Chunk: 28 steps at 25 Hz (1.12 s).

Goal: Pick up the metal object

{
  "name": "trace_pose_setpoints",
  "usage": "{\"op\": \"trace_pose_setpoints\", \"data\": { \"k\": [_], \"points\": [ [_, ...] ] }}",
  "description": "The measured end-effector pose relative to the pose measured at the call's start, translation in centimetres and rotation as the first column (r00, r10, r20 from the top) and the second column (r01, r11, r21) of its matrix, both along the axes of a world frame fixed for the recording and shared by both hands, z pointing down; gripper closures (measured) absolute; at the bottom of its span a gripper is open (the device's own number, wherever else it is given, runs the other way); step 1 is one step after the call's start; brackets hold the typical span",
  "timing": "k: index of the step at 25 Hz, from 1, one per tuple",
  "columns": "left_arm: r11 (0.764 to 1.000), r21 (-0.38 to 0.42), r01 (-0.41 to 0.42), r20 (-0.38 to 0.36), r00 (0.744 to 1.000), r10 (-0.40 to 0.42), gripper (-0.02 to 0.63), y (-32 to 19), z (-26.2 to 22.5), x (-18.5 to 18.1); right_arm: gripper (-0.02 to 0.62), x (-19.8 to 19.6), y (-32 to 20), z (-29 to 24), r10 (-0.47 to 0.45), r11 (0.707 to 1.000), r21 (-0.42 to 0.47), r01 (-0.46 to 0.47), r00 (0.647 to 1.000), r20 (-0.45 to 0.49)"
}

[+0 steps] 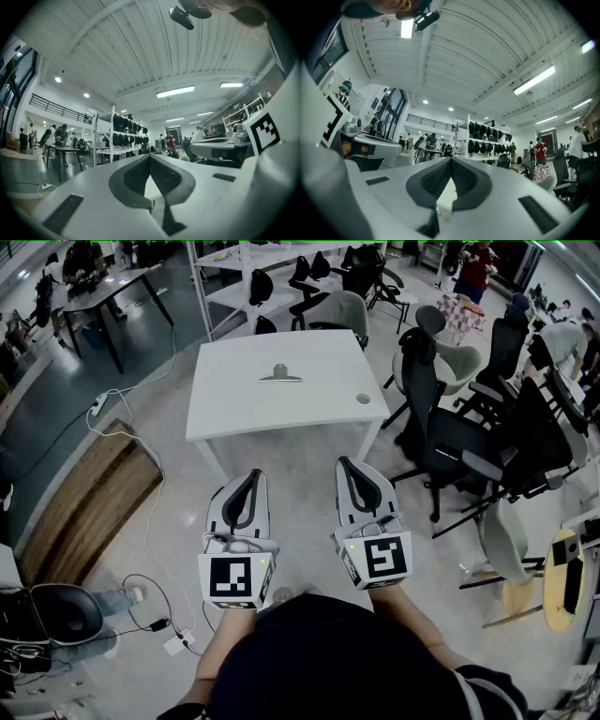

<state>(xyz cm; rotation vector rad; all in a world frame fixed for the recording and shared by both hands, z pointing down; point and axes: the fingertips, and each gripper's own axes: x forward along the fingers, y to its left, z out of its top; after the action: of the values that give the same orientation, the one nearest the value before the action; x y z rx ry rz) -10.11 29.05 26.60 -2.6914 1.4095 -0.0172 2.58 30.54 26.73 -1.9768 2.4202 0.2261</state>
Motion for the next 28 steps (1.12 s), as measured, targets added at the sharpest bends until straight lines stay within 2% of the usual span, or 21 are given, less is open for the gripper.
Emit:
{"op": "trace_pose_setpoints", "data": {
  "k": [10,11,13,18,28],
  "points": [
    [0.999,0.0,0.033,0.0,0.999,-0.033,0.584,0.4,1.0,2.5,0.564,0.9,-0.4,1.3,-0.126,0.992,-0.002,0.126,0.992,-0.018],
    [0.999,-0.003,0.036,0.003,0.999,-0.036,0.584,0.2,1.2,2.6,0.55,0.9,-0.5,1.5,-0.135,0.991,-0.003,0.135,0.991,-0.017],
    [0.999,-0.011,0.042,0.007,0.999,-0.042,0.584,-0.3,1.6,2.7,0.483,0.9,-1.1,2.2,-0.147,0.989,-0.014,0.146,0.989,-0.01],
    [0.999,-0.009,0.048,0.002,0.999,-0.048,0.584,-3.2,2.0,2.9,0.423,1.9,-4.3,3.7,-0.118,0.992,-0.045,0.118,0.993,0.013],
    [0.999,-0.01,0.045,0.016,0.999,-0.045,0.584,-14.6,2.3,2.3,0.389,2.3,-15.4,3.6,-0.052,0.998,-0.025,0.052,0.999,-0.003]
  ]
}}
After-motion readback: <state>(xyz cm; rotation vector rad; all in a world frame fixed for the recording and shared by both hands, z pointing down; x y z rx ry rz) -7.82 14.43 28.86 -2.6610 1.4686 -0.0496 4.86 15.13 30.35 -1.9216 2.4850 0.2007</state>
